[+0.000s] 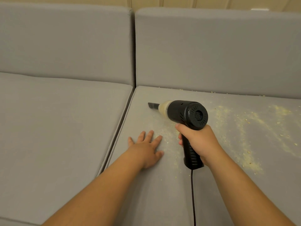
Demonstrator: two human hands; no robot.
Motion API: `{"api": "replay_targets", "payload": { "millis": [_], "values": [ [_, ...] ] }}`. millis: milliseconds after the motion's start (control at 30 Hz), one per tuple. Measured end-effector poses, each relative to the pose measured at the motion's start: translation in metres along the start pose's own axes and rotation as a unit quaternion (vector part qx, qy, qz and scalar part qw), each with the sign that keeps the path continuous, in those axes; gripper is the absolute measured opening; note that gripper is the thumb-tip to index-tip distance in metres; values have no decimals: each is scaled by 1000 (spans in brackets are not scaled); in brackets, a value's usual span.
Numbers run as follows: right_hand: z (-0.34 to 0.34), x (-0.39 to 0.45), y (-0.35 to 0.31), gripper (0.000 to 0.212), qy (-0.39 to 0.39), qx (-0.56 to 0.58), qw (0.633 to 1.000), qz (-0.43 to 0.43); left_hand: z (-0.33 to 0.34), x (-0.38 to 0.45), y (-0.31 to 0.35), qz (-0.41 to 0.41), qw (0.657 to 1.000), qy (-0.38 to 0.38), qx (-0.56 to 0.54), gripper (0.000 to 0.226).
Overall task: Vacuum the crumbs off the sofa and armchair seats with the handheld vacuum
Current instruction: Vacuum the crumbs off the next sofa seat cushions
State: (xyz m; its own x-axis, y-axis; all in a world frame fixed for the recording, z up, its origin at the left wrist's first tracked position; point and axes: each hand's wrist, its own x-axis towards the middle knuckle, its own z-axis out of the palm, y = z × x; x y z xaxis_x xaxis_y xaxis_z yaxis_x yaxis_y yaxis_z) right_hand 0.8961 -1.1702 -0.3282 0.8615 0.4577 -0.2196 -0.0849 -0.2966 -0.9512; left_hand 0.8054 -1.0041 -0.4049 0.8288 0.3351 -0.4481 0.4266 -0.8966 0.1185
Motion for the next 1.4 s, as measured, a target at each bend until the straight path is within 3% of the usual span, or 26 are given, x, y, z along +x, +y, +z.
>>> {"api": "replay_targets", "payload": {
  "millis": [133,433,600,733,1100,1400],
  "values": [
    [1,4,2,20,27,8,1000,3,3,-10,-8,-9,1000,4,-5,71],
    [13,-17,-8,22,-32,34,998,28,23,-63,-23,-2,999,20,-35,68],
    [-12,-35,-11,19,61,44,997,24,34,-89,-21,-9,999,16,-38,68],
    [-31,-36,-9,21,84,76,993,35,36,-97,-15,4,1000,15,-16,68],
    [-29,-27,-5,23,93,91,991,13,47,-85,-13,16,1000,10,-2,68],
    [-10,-16,0,26,53,89,994,27,46,-85,-19,23,1000,4,-10,67]
  ]
}}
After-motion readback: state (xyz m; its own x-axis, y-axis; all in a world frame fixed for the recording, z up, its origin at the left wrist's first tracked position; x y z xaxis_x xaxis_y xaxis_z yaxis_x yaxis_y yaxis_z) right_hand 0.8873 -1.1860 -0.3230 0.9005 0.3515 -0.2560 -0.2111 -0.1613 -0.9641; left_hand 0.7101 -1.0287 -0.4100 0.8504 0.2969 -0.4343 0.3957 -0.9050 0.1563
